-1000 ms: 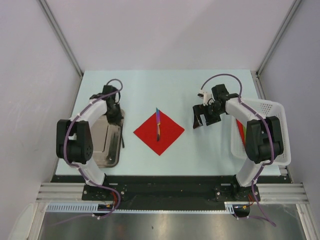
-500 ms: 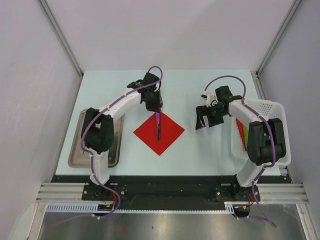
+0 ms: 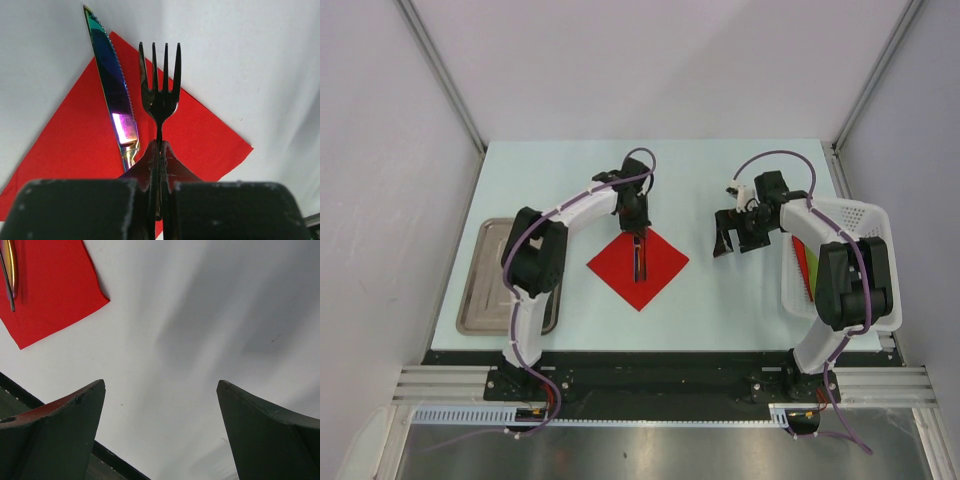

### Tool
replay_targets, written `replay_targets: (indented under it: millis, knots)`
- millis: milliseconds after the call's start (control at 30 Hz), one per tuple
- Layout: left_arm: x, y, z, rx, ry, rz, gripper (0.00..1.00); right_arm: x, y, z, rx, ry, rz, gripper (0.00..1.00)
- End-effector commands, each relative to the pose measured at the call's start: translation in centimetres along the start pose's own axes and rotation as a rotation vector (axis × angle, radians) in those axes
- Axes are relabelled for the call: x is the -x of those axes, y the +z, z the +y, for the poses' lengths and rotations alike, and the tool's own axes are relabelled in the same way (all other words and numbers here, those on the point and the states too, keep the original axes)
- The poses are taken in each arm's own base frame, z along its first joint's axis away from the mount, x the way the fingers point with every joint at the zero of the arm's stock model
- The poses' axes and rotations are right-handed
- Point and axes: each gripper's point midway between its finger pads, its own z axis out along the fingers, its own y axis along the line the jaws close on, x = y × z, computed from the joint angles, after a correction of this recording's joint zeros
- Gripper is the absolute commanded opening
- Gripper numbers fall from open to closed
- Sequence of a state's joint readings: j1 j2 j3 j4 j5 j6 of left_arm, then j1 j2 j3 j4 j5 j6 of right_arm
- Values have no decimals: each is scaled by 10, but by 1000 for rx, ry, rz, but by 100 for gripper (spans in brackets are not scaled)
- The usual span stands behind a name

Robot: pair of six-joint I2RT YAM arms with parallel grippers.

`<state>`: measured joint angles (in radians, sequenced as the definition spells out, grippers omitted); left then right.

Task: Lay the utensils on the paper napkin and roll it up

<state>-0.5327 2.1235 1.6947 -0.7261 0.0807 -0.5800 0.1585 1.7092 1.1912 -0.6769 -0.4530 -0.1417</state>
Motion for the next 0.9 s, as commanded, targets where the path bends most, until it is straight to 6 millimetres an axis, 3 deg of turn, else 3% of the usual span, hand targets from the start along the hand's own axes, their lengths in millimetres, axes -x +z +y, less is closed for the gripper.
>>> replay_targets:
  millis: [0,567,700,867]
  knots:
    - [12,0,-5,8,-22,-38,0,8,-5,0,0,-1,-36,100]
    - [7,23,14,67,-37,2,5,8,-5,-6,-10,11,-34,100]
    - [7,23,17,76,-48,5,13,9,-5,-7,-9,12,-32,100]
    - [22,3,8,46,-50,-40,21,12,-5,-6,-8,7,-32,100]
